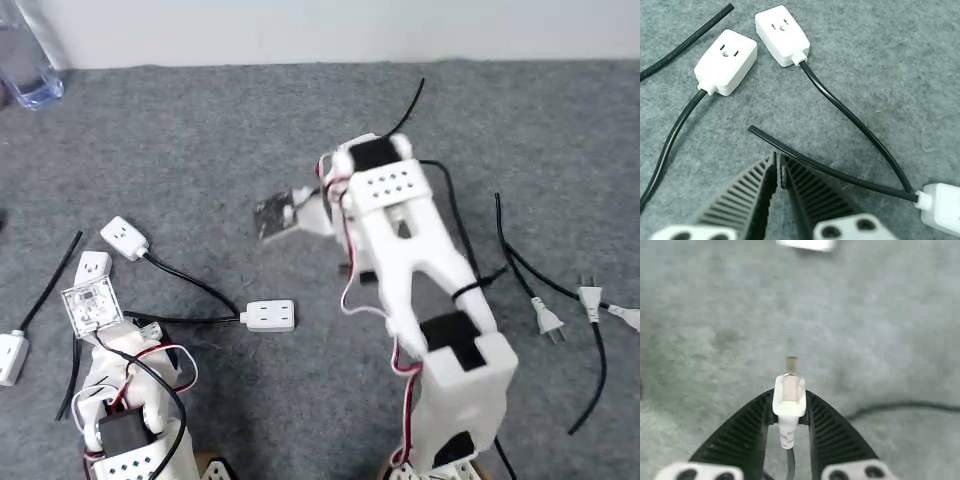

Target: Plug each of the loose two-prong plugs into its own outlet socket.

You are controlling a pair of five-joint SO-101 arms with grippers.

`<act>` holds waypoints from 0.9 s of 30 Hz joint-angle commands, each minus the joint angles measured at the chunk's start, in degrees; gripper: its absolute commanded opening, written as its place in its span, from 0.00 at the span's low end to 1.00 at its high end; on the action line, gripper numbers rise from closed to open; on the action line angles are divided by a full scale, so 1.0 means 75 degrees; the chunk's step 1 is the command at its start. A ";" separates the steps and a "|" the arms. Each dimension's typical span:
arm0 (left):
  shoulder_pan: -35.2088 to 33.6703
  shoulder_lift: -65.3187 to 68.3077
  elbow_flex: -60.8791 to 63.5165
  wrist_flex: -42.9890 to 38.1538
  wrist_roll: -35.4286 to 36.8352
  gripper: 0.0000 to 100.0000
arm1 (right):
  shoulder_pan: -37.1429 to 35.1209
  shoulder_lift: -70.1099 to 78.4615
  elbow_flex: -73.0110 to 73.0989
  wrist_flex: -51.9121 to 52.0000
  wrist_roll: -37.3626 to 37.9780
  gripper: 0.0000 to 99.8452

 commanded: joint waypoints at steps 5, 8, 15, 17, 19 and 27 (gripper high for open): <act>0.0047 -0.0094 -0.0076 0.0012 -0.0047 0.01 | -0.0041 0.0580 -0.0387 0.0334 -0.0422 0.01; 0.0047 -0.0094 -0.0076 0.0012 -0.0047 0.01 | -0.0311 0.0967 0.0234 0.0322 -0.0680 0.01; 0.0047 -0.0094 -0.0076 0.0012 -0.0047 0.01 | -0.1225 0.1975 0.1582 0.0193 -0.0832 0.01; 0.0047 -0.0094 -0.0076 0.0012 -0.0047 0.01 | -0.1366 0.2174 0.1770 -0.0088 -0.0844 0.01; 0.0047 -0.0094 -0.0076 0.0012 -0.0047 0.01 | -0.1389 0.2338 0.1887 -0.0486 -0.1043 0.01; 0.0047 -0.0094 -0.0076 0.0012 -0.0047 0.01 | -0.1401 0.1940 0.1418 -0.1026 -0.1922 0.12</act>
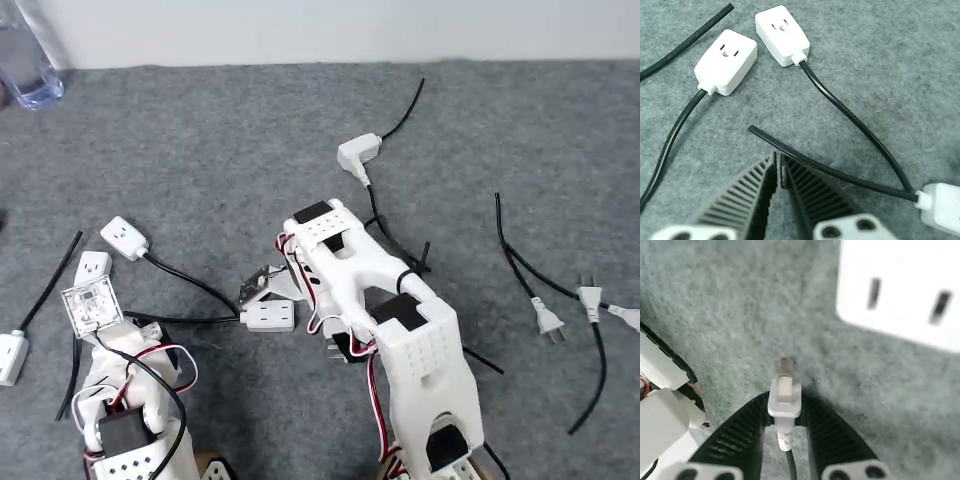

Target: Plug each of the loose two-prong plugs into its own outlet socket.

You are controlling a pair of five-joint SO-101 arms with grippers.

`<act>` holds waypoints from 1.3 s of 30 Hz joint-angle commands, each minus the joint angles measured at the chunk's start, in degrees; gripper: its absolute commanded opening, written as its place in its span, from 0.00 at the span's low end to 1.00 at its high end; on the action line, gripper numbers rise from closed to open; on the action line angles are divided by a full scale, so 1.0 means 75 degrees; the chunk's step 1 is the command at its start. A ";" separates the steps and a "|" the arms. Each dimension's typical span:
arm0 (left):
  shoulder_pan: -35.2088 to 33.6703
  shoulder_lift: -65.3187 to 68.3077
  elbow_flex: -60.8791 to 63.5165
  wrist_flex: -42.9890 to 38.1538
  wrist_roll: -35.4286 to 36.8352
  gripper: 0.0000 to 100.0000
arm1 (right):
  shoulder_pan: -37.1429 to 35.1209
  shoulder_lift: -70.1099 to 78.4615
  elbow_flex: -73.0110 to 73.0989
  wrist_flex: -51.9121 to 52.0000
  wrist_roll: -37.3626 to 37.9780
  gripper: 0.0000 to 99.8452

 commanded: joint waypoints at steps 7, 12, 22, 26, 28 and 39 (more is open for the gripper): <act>0.0047 -0.0094 -0.0076 0.0012 -0.0047 0.01 | -0.0064 -0.0897 -0.0785 -0.0475 -0.0105 0.33; 0.0047 -0.0094 -0.0076 0.0012 -0.0047 0.01 | -0.0240 -0.1389 -0.0903 -0.0428 -0.0105 0.33; 0.0047 -0.0094 -0.0076 0.0012 -0.0047 0.01 | -0.0135 -0.1049 -0.0903 -0.0463 -0.0105 0.33; 0.0047 -0.0094 -0.0076 0.0012 -0.0047 0.01 | -0.0111 -0.1612 -0.1430 -0.0158 -0.0117 0.33; 0.0047 -0.0094 -0.0076 0.0012 -0.0047 0.01 | -0.0111 -0.2186 -0.1922 0.0346 -0.0141 0.33; 0.0047 -0.0094 -0.0076 0.0012 -0.0023 0.01 | 0.0451 -0.3663 -0.0750 0.0944 -0.4056 0.07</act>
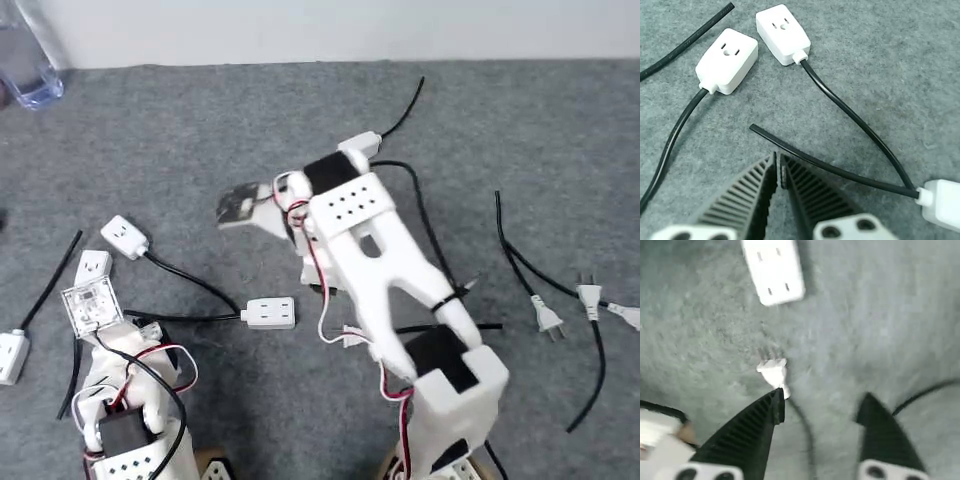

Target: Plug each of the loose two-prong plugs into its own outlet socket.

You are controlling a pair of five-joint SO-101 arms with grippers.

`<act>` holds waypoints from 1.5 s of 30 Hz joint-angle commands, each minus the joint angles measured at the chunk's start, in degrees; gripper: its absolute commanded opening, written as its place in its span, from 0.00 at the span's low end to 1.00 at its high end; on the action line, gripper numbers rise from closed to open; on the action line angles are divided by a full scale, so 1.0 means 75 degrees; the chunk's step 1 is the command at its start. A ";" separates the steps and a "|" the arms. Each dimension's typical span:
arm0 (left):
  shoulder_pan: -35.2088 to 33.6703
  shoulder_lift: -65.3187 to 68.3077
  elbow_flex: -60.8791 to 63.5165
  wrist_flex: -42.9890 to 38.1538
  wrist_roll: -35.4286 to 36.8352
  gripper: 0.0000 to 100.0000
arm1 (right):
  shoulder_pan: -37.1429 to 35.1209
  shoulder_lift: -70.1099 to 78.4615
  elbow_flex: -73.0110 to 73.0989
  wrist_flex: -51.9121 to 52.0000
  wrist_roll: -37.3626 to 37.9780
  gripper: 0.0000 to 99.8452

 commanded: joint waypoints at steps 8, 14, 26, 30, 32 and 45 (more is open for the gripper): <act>0.0047 -0.0094 -0.0076 -0.0023 -0.0012 0.01 | 0.0147 -0.2409 0.4736 -0.1635 -0.1137 0.32; 0.0047 -0.0094 -0.0076 -0.0012 -0.0012 0.01 | 0.0826 -0.6253 0.8897 -0.4976 0.0492 0.31; 0.0059 -0.0094 -0.0076 -0.0023 -0.0012 0.01 | 0.1237 -0.9723 1.1862 -0.7062 0.0152 0.31; 0.0059 -0.0094 -0.0076 -0.0035 -0.0012 0.01 | 0.1237 -0.9160 1.1640 -0.7086 0.0141 0.31; 0.0059 -0.0094 -0.0076 -0.0035 -0.0012 0.01 | 0.1225 -0.8738 1.1511 -0.7086 0.0129 0.31; 0.0059 -0.0094 -0.0076 0.0000 -0.0035 0.01 | 0.0557 -0.5667 0.9565 -0.7074 0.0410 0.31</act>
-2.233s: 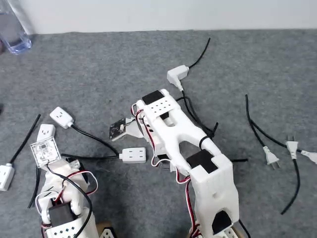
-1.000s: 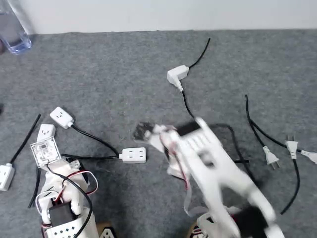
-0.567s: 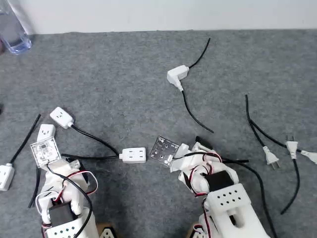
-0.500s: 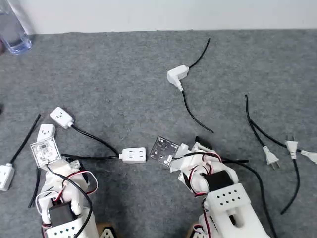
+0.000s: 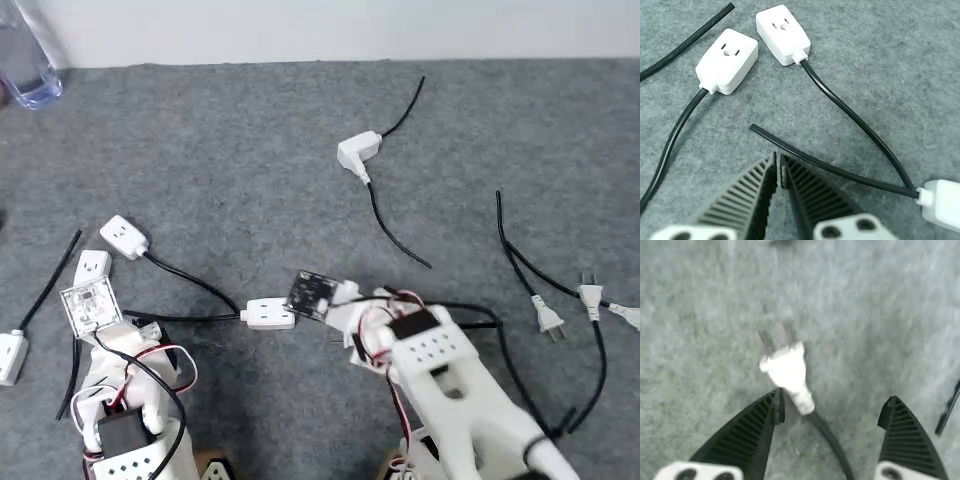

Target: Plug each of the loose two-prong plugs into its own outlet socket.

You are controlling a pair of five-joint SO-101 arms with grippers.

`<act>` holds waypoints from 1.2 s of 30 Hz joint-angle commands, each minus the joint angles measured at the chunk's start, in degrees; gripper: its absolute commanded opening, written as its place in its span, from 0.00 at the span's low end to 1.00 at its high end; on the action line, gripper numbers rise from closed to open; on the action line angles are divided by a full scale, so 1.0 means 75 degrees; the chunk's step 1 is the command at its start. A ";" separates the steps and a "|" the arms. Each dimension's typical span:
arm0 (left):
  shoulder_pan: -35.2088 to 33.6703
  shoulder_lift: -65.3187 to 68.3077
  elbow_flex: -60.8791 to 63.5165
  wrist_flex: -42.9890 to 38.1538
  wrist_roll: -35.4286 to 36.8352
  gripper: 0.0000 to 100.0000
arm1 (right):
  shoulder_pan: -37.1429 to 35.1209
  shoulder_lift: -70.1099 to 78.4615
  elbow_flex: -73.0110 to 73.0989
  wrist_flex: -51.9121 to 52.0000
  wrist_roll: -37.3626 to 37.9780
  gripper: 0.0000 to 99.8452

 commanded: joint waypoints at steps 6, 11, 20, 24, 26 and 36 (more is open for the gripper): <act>0.0059 -0.0094 -0.0076 0.0000 -0.0035 0.01 | -0.0064 0.1049 -0.1102 -0.0147 0.0305 0.31; 0.0059 -0.0094 -0.0076 0.0000 -0.0047 0.01 | -0.0076 0.1530 -0.1430 -0.0064 0.0270 0.31; 0.0059 -0.0094 -0.0076 0.0000 -0.0047 0.01 | -0.0791 0.1705 -0.1571 0.0592 0.0258 0.31; 0.0059 -0.0094 -0.0076 0.0000 -0.0047 0.01 | -0.0862 0.1635 -0.1864 0.1084 0.0258 0.31; 0.0059 -0.0094 -0.0076 0.0000 -0.0047 0.01 | -0.0885 0.1635 -0.2004 0.1366 0.0258 0.31; 0.0059 -0.0094 -0.0076 0.0000 -0.0047 0.01 | -0.0955 0.1635 -0.2028 0.1823 0.0246 0.31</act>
